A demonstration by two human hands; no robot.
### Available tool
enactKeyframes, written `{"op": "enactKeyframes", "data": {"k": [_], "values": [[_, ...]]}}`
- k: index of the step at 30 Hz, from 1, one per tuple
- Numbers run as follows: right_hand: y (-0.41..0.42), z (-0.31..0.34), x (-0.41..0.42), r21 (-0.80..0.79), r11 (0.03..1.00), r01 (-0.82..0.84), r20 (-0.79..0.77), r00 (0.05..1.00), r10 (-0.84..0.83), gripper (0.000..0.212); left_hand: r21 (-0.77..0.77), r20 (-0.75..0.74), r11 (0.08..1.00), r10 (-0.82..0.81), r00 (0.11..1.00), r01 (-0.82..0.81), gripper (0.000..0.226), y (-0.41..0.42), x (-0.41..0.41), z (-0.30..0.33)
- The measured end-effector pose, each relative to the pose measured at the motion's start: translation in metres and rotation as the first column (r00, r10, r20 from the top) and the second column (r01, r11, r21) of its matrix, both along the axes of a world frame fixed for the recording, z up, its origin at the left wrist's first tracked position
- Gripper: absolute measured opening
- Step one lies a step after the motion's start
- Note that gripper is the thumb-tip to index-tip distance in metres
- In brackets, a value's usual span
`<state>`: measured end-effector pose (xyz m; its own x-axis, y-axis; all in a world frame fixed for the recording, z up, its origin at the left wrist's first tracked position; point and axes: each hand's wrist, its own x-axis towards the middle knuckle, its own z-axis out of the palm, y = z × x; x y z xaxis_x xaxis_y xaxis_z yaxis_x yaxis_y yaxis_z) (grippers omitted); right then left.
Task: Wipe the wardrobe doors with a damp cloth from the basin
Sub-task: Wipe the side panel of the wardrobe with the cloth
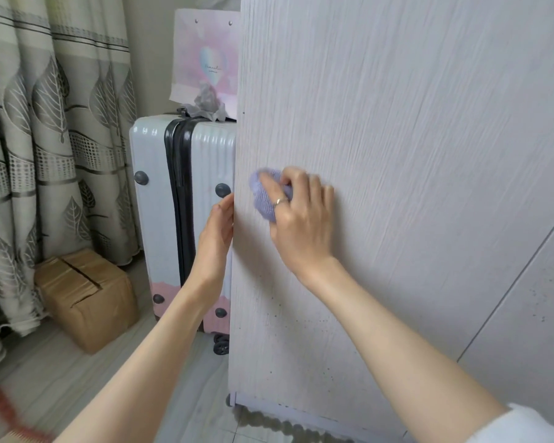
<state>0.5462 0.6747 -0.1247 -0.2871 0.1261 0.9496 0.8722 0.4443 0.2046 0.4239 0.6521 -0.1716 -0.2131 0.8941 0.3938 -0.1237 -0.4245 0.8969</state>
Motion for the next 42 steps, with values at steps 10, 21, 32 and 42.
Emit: {"op": "enactKeyframes", "data": {"k": [10,21,32,42], "values": [[0.000,0.014,-0.011,0.001,1.000,0.013,0.059,0.998,-0.013,0.039,-0.059,0.269,0.988,-0.124,0.955,0.145,0.049,0.004,-0.015,0.004],[-0.006,-0.063,-0.015,-0.020,1.000,0.008,0.264,0.964,-0.003,0.037,-0.085,0.370,0.984,-0.114,0.922,0.156,0.048,0.000,-0.018,-0.009],[-0.021,-0.107,0.034,-0.083,0.993,0.087,0.583,0.812,-0.023,0.032,-0.210,0.163,0.967,-0.110,0.981,0.143,0.041,-0.015,-0.025,-0.042],[-0.020,-0.086,0.022,-0.108,0.990,0.087,0.314,0.948,-0.049,0.035,-0.209,0.025,0.965,-0.157,0.987,0.159,0.046,-0.019,-0.010,-0.056]]}}
